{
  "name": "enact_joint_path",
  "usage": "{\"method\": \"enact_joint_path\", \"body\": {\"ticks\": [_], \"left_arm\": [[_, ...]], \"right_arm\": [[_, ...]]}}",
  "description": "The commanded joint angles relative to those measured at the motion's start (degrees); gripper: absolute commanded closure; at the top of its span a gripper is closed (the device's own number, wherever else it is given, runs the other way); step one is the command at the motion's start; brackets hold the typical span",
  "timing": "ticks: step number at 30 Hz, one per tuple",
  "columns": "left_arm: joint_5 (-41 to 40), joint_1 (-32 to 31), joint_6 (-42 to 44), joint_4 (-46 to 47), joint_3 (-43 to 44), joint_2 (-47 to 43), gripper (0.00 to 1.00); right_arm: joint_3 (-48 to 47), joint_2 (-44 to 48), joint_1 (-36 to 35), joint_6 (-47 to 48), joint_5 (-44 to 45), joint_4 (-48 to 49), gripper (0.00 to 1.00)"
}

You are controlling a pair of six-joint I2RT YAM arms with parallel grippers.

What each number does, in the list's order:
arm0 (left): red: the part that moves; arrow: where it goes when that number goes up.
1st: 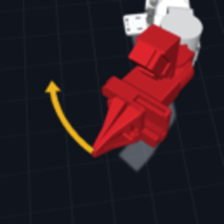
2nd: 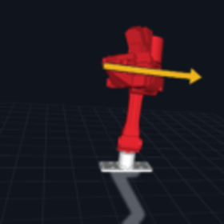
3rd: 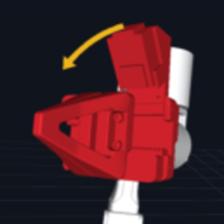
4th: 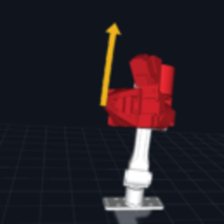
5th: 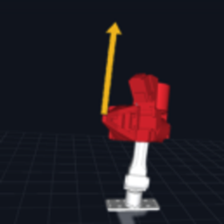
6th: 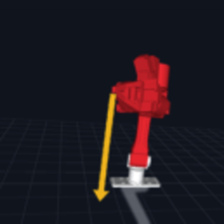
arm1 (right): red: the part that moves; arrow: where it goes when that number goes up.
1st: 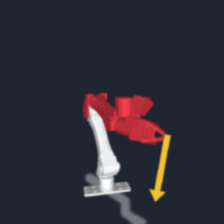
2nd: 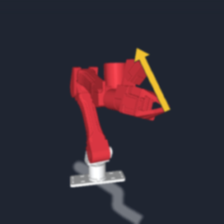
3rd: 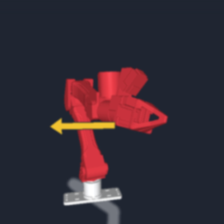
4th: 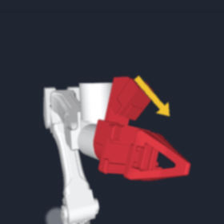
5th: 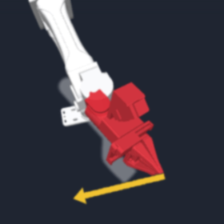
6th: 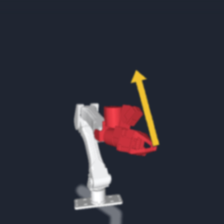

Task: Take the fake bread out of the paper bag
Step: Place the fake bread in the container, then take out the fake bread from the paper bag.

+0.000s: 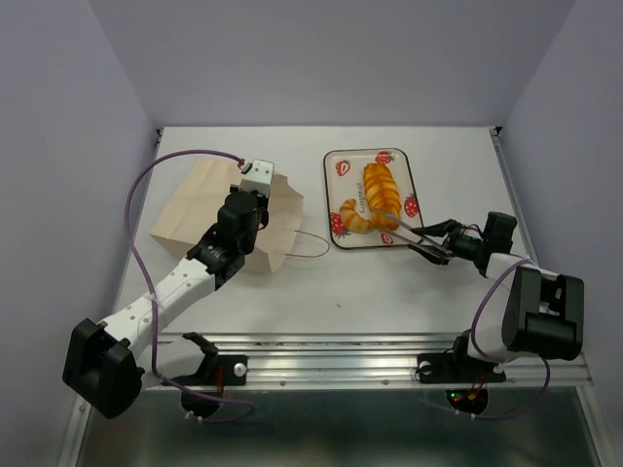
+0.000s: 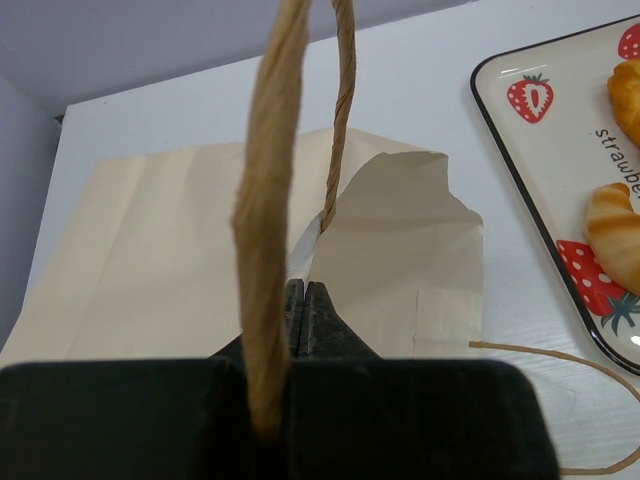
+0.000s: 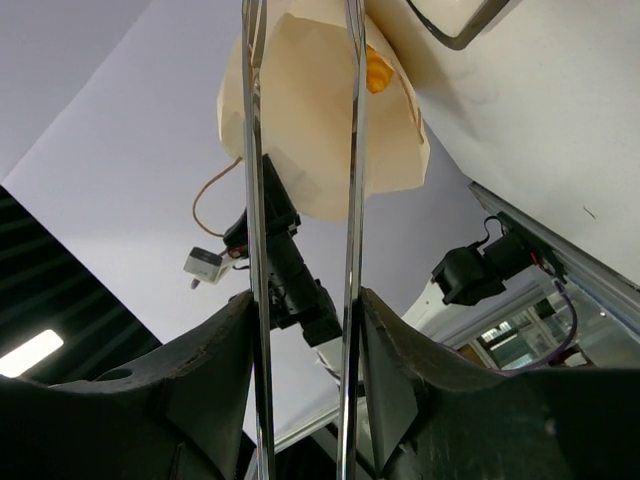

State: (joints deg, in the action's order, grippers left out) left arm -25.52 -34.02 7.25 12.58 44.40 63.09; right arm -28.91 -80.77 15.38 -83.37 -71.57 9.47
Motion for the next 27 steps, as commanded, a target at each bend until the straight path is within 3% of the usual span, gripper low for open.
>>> {"method": "enact_joint_path", "body": {"ticks": [1, 5, 9, 14, 18, 27], "left_arm": [[0.64, 0.18, 0.58, 2.19, 2.36, -0.86, 1.00], [3.01, 0.18, 1.19, 2.19, 2.36, -1.21, 1.00], [6.09, 0.27, 2.24, 2.45, 2.36, -1.65, 1.00], [9.16, 0.27, 3.12, 2.28, 2.09, -2.88, 1.00], [14.34, 0.18, 4.18, 1.93, 1.13, -4.90, 1.00], [25.25, 0.18, 7.78, -4.14, -0.19, -9.39, 1.00]], "right_arm": [[-3.61, 2.99, 0.44, 3.56, -1.55, -0.68, 0.52], [-6.33, 4.92, 0.44, 11.36, -0.50, -7.09, 0.54], [-11.77, 5.71, 0.44, 22.79, 0.99, -20.16, 0.54], [-19.33, 6.68, -4.91, 31.94, 2.48, -25.29, 0.54], [-26.26, 6.94, -13.14, 46.49, 8.01, -33.96, 0.54], [-27.26, 15.46, -25.65, 60.95, 17.69, -33.82, 0.58]]}}
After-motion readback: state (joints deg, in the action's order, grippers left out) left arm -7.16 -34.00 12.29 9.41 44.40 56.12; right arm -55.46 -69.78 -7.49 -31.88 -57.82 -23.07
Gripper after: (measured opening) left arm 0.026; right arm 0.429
